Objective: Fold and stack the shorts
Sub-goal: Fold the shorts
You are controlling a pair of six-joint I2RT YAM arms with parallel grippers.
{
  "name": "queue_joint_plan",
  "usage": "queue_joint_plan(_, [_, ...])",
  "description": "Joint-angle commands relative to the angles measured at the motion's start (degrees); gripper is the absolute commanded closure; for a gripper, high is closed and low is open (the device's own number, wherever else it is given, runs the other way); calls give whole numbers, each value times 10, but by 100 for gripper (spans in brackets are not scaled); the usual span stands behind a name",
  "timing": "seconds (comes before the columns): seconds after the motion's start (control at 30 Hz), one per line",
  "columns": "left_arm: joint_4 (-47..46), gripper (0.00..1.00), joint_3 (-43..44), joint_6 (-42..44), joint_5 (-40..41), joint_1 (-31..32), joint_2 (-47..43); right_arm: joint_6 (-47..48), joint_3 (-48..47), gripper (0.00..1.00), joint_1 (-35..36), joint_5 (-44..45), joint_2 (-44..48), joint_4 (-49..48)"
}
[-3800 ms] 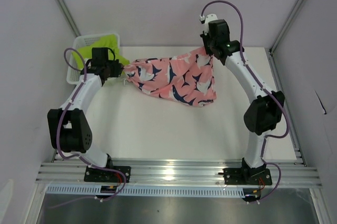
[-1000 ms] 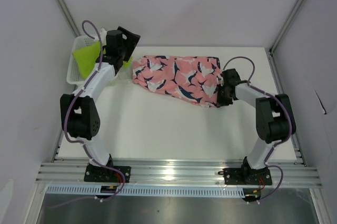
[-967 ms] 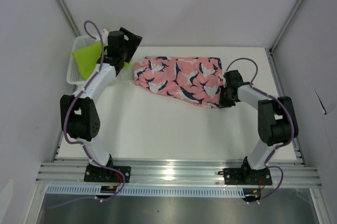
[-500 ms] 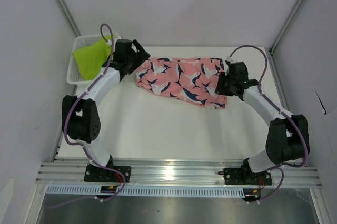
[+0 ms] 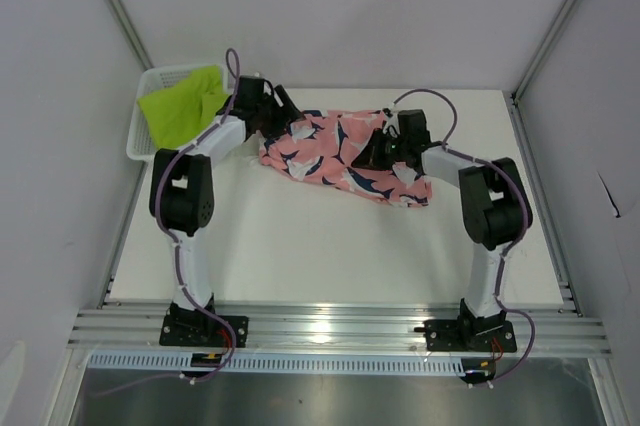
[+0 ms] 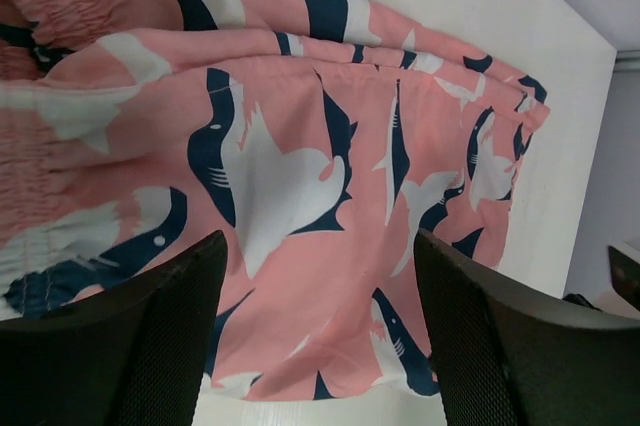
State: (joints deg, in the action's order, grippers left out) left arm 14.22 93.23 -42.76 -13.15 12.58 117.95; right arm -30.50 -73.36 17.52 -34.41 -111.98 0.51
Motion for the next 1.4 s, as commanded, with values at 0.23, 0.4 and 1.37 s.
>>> queue_joint_plan(0.23, [-38, 31, 68, -12, -35, -8, 100, -107, 40, 97, -6, -111, -102, -131])
queue_joint_plan(0.4, [-42, 31, 74, -20, -22, -19, 131, -64, 111, 99, -13, -96, -67, -80])
queue_joint_plan(1.37, [32, 1, -55, 113, 31, -10, -105, 97, 82, 74, -45, 132, 108, 161])
